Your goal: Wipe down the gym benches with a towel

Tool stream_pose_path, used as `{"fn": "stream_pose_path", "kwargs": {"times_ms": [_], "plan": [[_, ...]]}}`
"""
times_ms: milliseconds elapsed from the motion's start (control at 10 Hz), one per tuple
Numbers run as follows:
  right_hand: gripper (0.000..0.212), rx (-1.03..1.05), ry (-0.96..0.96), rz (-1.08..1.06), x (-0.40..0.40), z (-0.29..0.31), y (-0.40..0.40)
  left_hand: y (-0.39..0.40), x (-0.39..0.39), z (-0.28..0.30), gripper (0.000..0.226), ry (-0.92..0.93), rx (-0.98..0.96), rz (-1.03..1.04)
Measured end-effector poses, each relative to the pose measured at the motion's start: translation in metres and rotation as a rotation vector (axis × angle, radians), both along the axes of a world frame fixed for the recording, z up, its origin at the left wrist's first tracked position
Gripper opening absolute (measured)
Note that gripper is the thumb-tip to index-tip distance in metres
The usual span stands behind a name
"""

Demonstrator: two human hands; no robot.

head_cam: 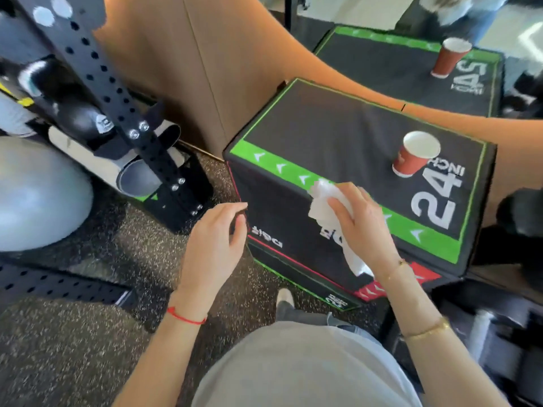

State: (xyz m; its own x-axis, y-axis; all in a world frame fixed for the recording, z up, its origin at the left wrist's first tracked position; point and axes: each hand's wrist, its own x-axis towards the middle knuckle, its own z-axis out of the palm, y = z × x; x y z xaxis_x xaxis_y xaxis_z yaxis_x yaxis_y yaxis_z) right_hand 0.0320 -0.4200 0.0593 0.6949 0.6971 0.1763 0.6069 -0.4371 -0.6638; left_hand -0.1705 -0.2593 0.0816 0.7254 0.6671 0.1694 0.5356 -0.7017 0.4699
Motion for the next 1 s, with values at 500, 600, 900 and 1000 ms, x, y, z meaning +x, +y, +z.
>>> {"fn": "stream_pose_path", "kwargs": {"times_ms": [500, 600, 900, 1000], "plan": [[0.027, -0.253, -0.050, -0.178, 0.119, -0.041, 0.138, 0.137, 0.134, -0.004, 0.028, -0.002, -0.088, -0.260], [0.029, -0.260, -0.028, -0.245, 0.115, -0.046, 0.145, 0.158, 0.144, -0.007, 0.027, 0.020, -0.090, -0.341], [0.050, -0.183, 0.019, -0.503, 0.069, -0.020, 0.149, 0.212, 0.161, -0.008, 0.027, 0.025, -0.088, -0.569], [0.048, -0.143, -0.004, -0.606, 0.041, -0.012, 0.148, 0.228, 0.164, -0.010, 0.027, 0.001, -0.093, -0.646]]}}
